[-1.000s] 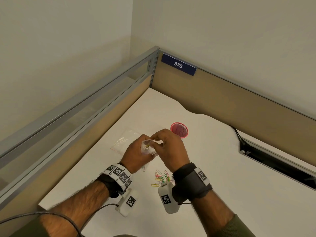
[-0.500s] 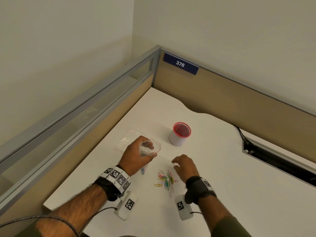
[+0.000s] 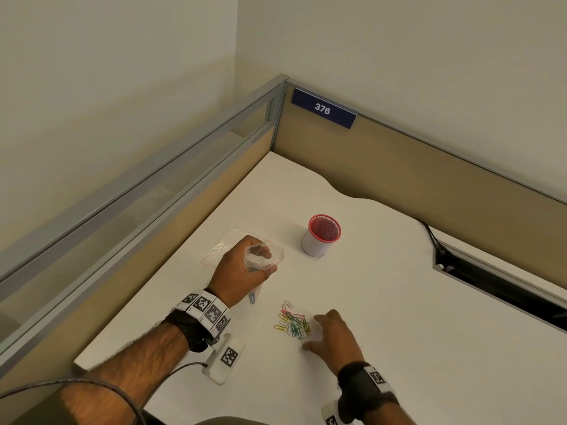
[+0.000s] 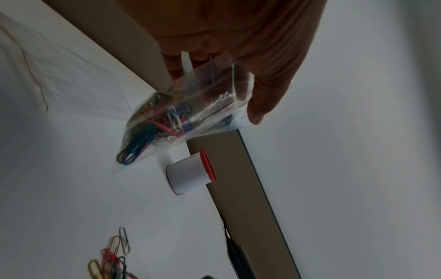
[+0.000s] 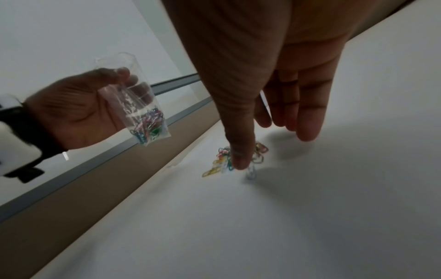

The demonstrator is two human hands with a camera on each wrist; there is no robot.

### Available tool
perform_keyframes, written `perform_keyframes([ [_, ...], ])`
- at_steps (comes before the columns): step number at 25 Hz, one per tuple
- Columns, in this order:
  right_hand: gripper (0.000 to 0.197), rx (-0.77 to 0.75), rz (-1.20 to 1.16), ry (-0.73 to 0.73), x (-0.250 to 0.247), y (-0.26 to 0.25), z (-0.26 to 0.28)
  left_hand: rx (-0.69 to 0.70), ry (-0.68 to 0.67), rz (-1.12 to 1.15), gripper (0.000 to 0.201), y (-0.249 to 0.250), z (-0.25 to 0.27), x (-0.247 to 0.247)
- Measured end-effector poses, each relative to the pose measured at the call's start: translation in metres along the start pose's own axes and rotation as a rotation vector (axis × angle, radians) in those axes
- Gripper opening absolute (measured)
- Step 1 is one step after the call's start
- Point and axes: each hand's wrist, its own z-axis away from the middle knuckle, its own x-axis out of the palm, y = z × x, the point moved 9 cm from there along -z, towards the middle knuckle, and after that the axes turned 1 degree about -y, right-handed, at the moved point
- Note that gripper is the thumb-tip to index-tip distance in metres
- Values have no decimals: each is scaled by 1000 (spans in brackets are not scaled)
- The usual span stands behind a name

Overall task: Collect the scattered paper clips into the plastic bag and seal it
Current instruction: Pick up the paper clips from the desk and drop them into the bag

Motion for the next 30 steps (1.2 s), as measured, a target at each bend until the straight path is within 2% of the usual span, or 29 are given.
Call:
perform_keyframes([
  [2, 40, 50, 18, -29, 11, 1, 4, 3, -5, 9, 34, 1, 0, 1],
  [5, 23, 88, -73, 68, 14, -15, -6, -1, -11, 8, 33, 2, 0, 3],
  [10, 28, 36, -162, 160, -7, -38, -28, -13, -10, 12, 34, 3, 3, 1],
  [12, 39, -26, -112, 127, -8, -42, -35, -12, -1, 9, 34, 2, 4, -3],
  [14, 51, -114, 4, 28, 4, -54, -39, -15, 4, 2, 34, 2, 5, -5],
  [16, 52, -226, 97, -30, 18, -68, -38, -19, 5, 5, 34, 2, 6, -4],
  [18, 44, -340, 170, -36, 29, -76, -33, -19, 5, 5, 34, 2, 7, -3],
  [20, 25, -432, 213, 28, 27, -80, -26, -20, 7, 6, 34, 1, 7, -4],
  [22, 17, -440, 228, 77, 20, -76, -22, -15, 10, 3, 34, 1, 5, -5],
  [24, 22, -385, 168, 96, 6, -64, -20, -9, 14, -4, 34, 3, 3, -5],
  [26, 47, -294, 107, 24, -1, -46, -21, -6, 17, -10, 33, 5, 3, -5],
  [28, 71, -253, 159, -84, 1, -37, -19, -6, 16, -11, 33, 4, 2, -4],
  [30, 68, -278, 247, -128, 8, -40, -17, -9, 8, 3, 33, 3, 1, 0],
])
